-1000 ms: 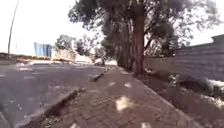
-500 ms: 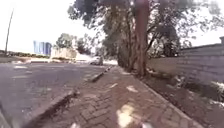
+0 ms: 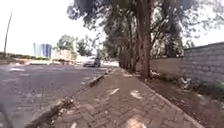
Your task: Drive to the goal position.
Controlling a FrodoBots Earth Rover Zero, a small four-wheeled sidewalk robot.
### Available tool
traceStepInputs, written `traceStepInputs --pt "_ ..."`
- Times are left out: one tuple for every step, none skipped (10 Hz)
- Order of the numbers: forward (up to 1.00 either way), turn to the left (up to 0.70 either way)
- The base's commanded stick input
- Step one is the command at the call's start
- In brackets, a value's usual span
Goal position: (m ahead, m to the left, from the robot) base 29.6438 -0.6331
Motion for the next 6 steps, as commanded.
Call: traceStepInputs --pt "0.85 0.0" --pt "0.85 0.0" --pt "0.85 0.0" --pt "0.85 0.0" --pt "0.85 0.0" --pt "0.85 0.0"
